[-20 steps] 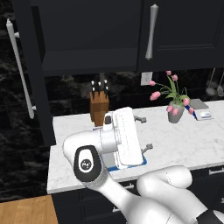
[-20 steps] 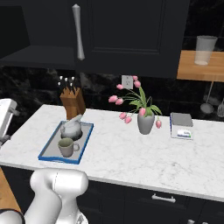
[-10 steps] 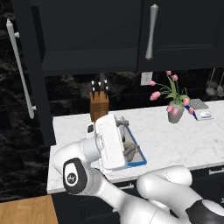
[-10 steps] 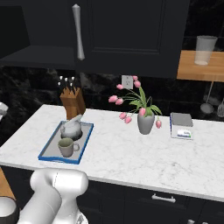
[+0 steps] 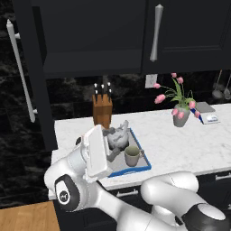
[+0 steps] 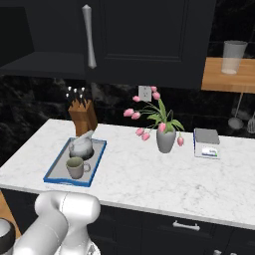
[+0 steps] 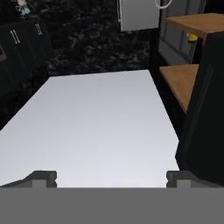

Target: Pick the kettle from the counter and place it on the tray. Then pick the mug from the cabinet and place it on the tray. Then close the cabinet doors.

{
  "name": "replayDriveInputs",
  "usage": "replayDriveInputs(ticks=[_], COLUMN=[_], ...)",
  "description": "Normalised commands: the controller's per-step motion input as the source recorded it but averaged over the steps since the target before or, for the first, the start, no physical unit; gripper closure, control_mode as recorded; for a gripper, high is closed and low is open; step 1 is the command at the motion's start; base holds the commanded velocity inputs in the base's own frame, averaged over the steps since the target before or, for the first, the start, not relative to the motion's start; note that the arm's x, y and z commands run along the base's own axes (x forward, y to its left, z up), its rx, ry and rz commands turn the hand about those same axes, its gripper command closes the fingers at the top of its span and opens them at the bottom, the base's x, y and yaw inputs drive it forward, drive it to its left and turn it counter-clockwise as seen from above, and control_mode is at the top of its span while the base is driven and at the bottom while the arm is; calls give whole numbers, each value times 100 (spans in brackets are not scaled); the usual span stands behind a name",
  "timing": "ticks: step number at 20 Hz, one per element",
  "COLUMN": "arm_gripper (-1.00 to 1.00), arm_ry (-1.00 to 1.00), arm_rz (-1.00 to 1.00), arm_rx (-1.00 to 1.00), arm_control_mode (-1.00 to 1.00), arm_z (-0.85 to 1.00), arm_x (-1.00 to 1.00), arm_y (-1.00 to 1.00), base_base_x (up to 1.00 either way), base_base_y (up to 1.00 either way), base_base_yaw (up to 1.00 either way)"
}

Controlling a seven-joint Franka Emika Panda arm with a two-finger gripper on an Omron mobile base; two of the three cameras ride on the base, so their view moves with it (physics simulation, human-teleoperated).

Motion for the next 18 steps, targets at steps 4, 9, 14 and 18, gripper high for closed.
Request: replayDriveInputs(ticks=[4, 9, 14, 18], arm_gripper=[-100, -100, -100, -100], arm_ry=[20, 27, 27, 26], arm_rz=[-2, 0, -1, 0], arm_rx=[-9, -7, -6, -5], arm_control_mode=[-100, -100, -100, -100], arm_z=[-5, -3, -11, -17], arm_x=[12, 10, 10, 8], arm_y=[36, 36, 48, 42], base_base_x=[0, 0, 0, 0], base_base_y=[0, 0, 0, 0], base_base_yaw=[0, 0, 0, 0])
